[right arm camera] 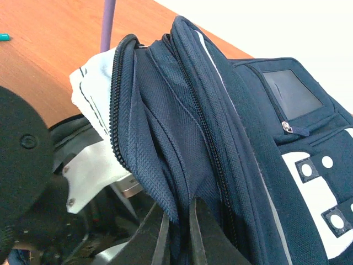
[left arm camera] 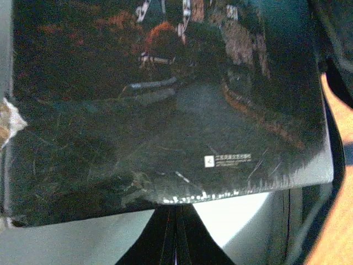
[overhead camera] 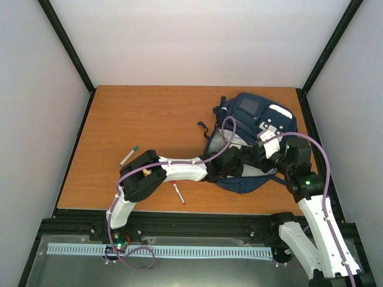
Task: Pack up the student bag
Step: Place the book in the student bag.
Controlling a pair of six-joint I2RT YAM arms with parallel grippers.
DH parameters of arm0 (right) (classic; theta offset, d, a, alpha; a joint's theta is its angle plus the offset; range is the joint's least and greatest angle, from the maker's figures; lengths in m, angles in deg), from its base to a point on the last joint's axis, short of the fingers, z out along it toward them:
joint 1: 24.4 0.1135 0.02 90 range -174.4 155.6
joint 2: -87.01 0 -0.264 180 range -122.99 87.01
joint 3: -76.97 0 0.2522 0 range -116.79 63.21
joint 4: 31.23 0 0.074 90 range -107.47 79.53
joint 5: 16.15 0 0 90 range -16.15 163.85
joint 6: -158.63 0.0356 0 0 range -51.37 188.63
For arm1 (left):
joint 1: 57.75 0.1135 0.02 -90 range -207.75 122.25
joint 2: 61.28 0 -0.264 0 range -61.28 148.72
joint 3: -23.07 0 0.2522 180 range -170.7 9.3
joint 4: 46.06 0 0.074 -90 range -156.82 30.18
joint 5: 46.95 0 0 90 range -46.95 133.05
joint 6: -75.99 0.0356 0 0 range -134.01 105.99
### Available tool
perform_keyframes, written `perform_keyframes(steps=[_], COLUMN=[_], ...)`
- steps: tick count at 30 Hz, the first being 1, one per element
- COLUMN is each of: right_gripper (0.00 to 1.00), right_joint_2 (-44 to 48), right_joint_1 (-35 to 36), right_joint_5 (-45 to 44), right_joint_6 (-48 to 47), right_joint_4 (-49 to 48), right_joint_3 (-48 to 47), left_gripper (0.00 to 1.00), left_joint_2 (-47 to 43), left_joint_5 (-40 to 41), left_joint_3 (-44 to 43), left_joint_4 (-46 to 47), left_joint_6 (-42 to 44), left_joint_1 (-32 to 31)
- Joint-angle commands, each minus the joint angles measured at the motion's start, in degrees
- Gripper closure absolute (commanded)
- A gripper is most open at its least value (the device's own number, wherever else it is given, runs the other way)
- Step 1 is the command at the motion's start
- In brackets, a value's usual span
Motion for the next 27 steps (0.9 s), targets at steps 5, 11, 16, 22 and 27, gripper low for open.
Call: perform_keyframes(steps=[5, 11, 16, 22, 27], right_gripper=[0.97, 0.97, 0.97, 0.97, 0.97], right_joint_2=[2.6, 2.21, 1.83, 1.8, 1.26], right_joint_1=[-0.1, -0.08, -0.05, -0.08, -0.17], right_joint_5=[3.04, 3.02, 2.98, 2.69, 2.45], right_joint_6=[-0.56, -0.77, -0.94, -0.92, -1.29], right_joint_4=[-6.19, -6.05, -5.87, -5.96, -5.88], right_joint_3=[-0.45, -0.36, -0.2, -0.11, -0.02], left_gripper=[0.99, 0.99, 0.98, 0.98, 0.98], left_joint_2=[6.0, 6.95, 4.86, 3.29, 7.72], left_joint_5=[11.0, 10.2, 9.37, 8.13, 6.89], left_joint_3=[-8.46, -8.64, -5.84, -4.74, -8.73], left_joint_4=[7.55, 11.44, 12.54, 12.97, 15.32], left_joint_6=[3.19, 3.6, 4.04, 5.46, 6.49], left_joint_1=[0.93, 1.56, 1.54, 2.32, 3.01])
